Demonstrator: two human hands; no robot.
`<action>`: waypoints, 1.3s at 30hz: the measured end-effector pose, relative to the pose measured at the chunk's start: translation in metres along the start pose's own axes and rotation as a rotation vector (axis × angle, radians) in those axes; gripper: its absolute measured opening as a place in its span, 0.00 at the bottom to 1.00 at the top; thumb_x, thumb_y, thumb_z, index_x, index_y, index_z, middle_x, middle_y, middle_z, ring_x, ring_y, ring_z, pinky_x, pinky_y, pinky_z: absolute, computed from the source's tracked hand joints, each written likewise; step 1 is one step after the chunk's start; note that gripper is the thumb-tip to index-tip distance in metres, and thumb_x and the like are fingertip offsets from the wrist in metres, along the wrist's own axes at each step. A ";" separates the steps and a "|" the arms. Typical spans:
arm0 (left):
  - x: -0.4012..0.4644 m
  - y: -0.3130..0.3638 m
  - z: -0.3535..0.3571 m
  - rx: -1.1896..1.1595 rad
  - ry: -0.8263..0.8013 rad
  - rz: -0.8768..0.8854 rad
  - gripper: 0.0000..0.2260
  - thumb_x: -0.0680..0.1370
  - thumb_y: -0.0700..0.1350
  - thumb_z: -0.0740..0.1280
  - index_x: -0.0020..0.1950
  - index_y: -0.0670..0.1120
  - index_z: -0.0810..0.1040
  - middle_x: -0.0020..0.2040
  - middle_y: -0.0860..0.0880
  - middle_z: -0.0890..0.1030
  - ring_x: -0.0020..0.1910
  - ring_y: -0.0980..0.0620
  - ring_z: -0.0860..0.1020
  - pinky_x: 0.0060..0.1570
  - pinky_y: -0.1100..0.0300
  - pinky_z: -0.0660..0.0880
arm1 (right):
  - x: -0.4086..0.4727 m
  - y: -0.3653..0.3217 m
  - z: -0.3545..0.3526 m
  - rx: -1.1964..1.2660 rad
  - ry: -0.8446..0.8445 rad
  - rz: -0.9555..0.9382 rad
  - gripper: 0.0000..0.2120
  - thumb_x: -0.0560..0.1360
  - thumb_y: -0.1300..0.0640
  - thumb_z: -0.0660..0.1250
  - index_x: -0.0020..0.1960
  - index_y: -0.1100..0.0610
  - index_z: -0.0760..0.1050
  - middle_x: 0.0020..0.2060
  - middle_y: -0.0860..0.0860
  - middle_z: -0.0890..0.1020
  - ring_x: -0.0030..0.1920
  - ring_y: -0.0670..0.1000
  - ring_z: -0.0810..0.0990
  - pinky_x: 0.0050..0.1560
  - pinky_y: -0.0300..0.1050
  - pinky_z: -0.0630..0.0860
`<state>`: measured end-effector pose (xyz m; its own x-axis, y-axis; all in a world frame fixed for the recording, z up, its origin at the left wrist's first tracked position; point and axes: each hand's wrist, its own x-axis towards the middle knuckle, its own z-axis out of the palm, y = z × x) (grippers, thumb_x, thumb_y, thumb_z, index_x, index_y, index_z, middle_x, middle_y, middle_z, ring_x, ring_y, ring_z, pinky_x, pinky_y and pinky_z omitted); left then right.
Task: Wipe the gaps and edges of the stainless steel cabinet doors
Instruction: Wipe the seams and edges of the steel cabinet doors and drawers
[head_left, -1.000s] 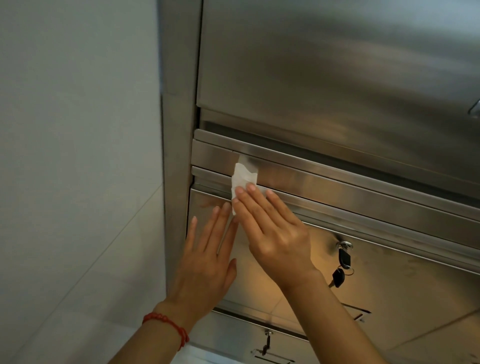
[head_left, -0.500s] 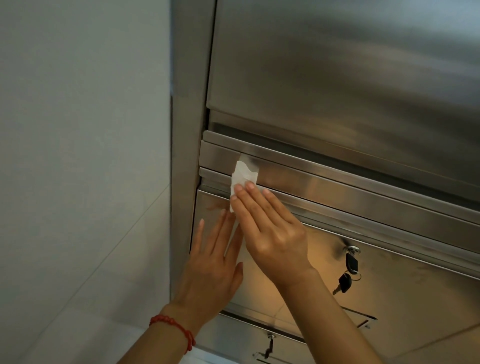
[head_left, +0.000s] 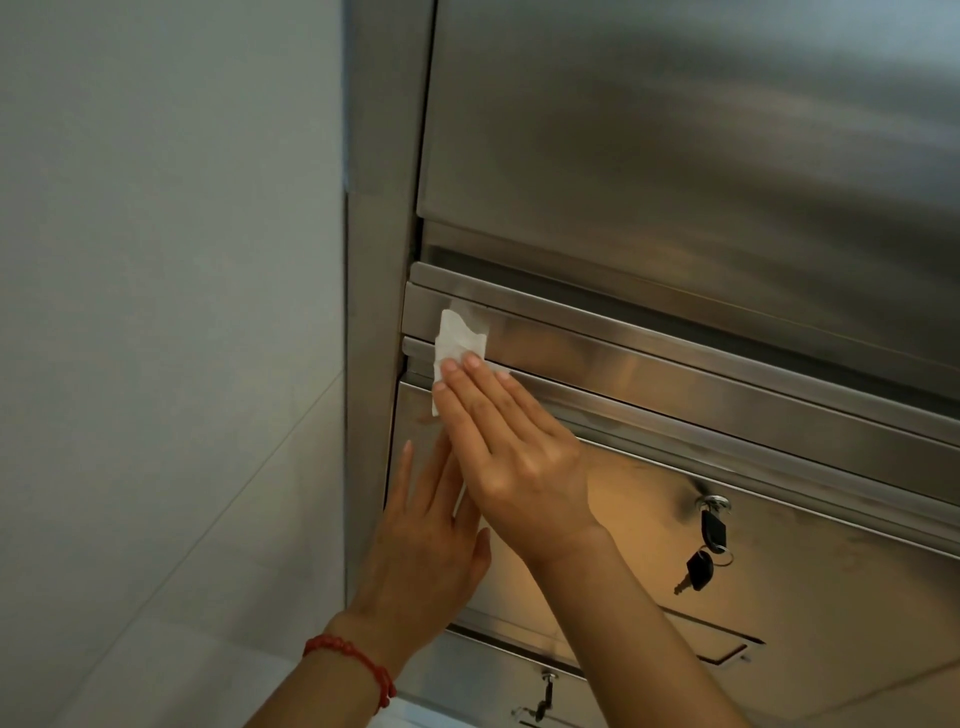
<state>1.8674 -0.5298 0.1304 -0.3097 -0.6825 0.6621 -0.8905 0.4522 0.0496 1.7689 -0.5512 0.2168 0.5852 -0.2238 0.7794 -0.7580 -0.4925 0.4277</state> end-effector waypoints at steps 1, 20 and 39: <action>0.000 -0.001 0.000 -0.004 0.001 0.002 0.27 0.74 0.47 0.64 0.69 0.37 0.62 0.65 0.33 0.72 0.67 0.37 0.66 0.57 0.36 0.72 | -0.001 0.000 0.000 0.005 -0.006 0.000 0.11 0.76 0.63 0.64 0.55 0.61 0.82 0.55 0.57 0.81 0.58 0.53 0.79 0.56 0.47 0.78; 0.000 -0.002 -0.003 -0.018 -0.003 -0.018 0.28 0.75 0.48 0.57 0.71 0.37 0.58 0.71 0.37 0.64 0.69 0.38 0.65 0.58 0.36 0.71 | -0.019 0.018 -0.010 -0.014 -0.005 -0.018 0.11 0.77 0.66 0.62 0.56 0.62 0.81 0.56 0.58 0.81 0.59 0.54 0.79 0.57 0.49 0.77; -0.006 -0.023 -0.003 -0.016 0.053 -0.140 0.33 0.71 0.44 0.69 0.71 0.35 0.60 0.71 0.34 0.63 0.69 0.35 0.64 0.60 0.34 0.68 | -0.028 0.021 -0.010 -0.033 0.031 -0.016 0.14 0.81 0.65 0.56 0.55 0.62 0.81 0.56 0.57 0.81 0.59 0.53 0.79 0.54 0.49 0.79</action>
<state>1.8905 -0.5346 0.1278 -0.1639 -0.7083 0.6866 -0.9183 0.3638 0.1561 1.7334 -0.5471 0.2085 0.5888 -0.1899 0.7856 -0.7579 -0.4674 0.4551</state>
